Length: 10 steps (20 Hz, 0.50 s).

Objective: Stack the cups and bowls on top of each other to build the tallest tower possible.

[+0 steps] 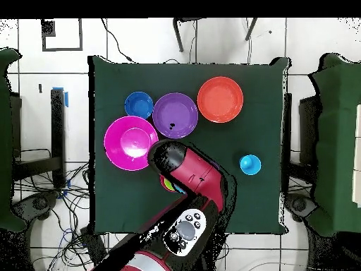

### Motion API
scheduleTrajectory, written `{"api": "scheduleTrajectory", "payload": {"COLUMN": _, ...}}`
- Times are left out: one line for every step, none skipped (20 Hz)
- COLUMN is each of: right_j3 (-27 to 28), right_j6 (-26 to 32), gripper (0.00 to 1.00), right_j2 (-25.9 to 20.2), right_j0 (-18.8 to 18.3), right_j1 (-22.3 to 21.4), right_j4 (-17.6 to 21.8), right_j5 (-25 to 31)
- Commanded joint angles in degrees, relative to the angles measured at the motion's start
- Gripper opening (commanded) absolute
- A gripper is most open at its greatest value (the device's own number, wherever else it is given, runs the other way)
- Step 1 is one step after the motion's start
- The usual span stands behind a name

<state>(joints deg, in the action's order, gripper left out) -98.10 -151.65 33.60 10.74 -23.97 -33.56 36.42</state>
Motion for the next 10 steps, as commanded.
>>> {"api": "scheduleTrajectory", "payload": {"right_j3": -0.6, "right_j6": -3.6, "gripper": 0.0, "right_j2": -8.6, "right_j0": 0.1, "right_j1": -0.3, "right_j4": 2.0, "right_j5": -0.6}}
{"api": "scheduleTrajectory", "payload": {"right_j3": -0.7, "right_j6": -3.8, "gripper": 0.0, "right_j2": -8.7, "right_j0": 0.1, "right_j1": -0.3, "right_j4": 1.9, "right_j5": -0.8}}
{"api": "scheduleTrajectory", "payload": {"right_j3": -1.0, "right_j6": -3.8, "gripper": 0.0, "right_j2": -8.8, "right_j0": 0.1, "right_j1": -0.4, "right_j4": 1.8, "right_j5": -1.0}}
{"api": "scheduleTrajectory", "payload": {"right_j3": -1.1, "right_j6": -3.9, "gripper": 0.0, "right_j2": -8.9, "right_j0": 0.1, "right_j1": -0.4, "right_j4": 1.7, "right_j5": -1.1}}
{"api": "scheduleTrajectory", "payload": {"right_j3": -1.2, "right_j6": -4.1, "gripper": 0.0, "right_j2": -9.0, "right_j0": 0.2, "right_j1": -0.4, "right_j4": 1.7, "right_j5": -1.1}}
{"api": "scheduleTrajectory", "payload": {"right_j3": -1.1, "right_j6": -4.1, "gripper": 0.0, "right_j2": -9.0, "right_j0": 0.2, "right_j1": -0.4, "right_j4": 1.7, "right_j5": -1.1}}
{"api": "scheduleTrajectory", "payload": {"right_j3": -1.1, "right_j6": -4.2, "gripper": 0.0, "right_j2": -9.1, "right_j0": 0.3, "right_j1": -0.4, "right_j4": 1.6, "right_j5": -1.1}}
{"api": "scheduleTrajectory", "payload": {"right_j3": -1.2, "right_j6": -4.3, "gripper": 0.0, "right_j2": -9.2, "right_j0": 0.3, "right_j1": -0.4, "right_j4": 1.6, "right_j5": -1.2}}
{"api": "scheduleTrajectory", "payload": {"right_j3": -1.2, "right_j6": -4.3, "gripper": 0.0, "right_j2": -9.3, "right_j0": 0.3, "right_j1": -0.4, "right_j4": 1.5, "right_j5": -1.3}}
{"api": "scheduleTrajectory", "payload": {"right_j3": -1.3, "right_j6": -4.4, "gripper": 0.0, "right_j2": -9.2, "right_j0": 0.4, "right_j1": -0.5, "right_j4": 1.5, "right_j5": -1.2}}
